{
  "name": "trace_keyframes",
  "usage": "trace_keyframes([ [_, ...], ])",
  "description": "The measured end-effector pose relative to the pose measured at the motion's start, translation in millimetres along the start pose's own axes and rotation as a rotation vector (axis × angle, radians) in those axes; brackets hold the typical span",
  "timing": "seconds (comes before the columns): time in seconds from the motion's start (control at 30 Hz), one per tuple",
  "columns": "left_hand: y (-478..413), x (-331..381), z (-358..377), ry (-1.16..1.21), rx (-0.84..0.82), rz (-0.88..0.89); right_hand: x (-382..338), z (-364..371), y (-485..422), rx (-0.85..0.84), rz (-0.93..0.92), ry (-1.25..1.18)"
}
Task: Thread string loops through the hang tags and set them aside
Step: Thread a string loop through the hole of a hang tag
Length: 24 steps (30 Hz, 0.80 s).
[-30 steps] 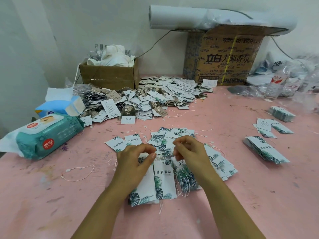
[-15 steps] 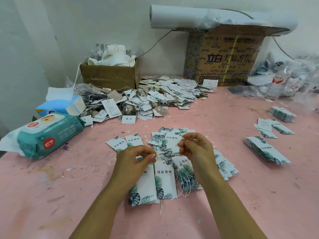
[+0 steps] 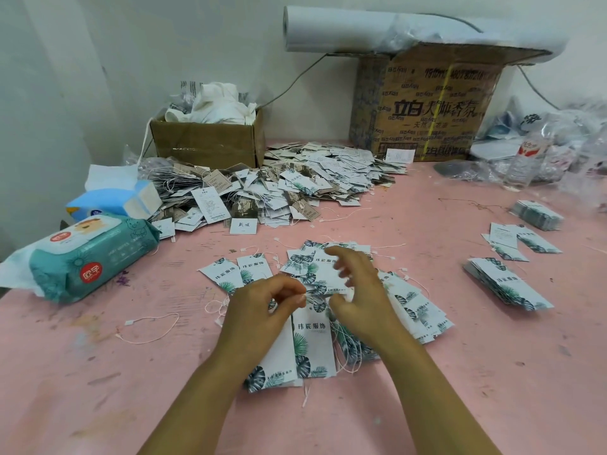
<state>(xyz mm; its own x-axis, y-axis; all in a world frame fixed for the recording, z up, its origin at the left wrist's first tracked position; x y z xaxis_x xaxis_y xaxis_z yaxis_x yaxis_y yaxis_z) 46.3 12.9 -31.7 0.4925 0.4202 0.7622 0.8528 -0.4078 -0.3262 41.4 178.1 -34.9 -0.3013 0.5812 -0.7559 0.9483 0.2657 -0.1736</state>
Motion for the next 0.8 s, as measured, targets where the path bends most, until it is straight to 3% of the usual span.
trace_keyframes([
  [0.13,0.0,1.2,2.7,-0.005,-0.005,0.026,-9.2,11.4,1.6,-0.267,-0.171,-0.124],
  [0.37,1.3,0.8,0.4,0.004,0.044,0.015,-1.2,17.5,-1.2,-0.290,-0.159,-0.100],
  [0.47,1.3,-2.3,-0.3,-0.026,0.039,-0.002,1.4,12.8,-1.7,-0.214,-0.143,-0.031],
  [0.63,0.3,-15.2,-13.8,-0.077,0.021,-0.093,9.2,-11.0,-0.1,0.114,0.003,0.129],
  [0.8,2.0,-30.4,-32.1,-0.152,-0.097,-0.251,11.9,-17.9,0.5,0.077,0.309,0.354],
])
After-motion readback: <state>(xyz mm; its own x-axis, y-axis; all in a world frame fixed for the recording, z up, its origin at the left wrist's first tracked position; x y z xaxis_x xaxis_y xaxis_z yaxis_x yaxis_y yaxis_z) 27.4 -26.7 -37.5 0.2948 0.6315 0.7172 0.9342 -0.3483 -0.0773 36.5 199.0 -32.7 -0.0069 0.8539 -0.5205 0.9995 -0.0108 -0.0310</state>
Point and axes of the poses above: each hand's wrist, its own y-axis away from the middle knuckle, its own z-axis out of the palm, x = y × z, the point moved 1 cm from there along -y, towards the middle knuckle, and after that the axes turned 15 degrees about -x, right-handed, at the moved point
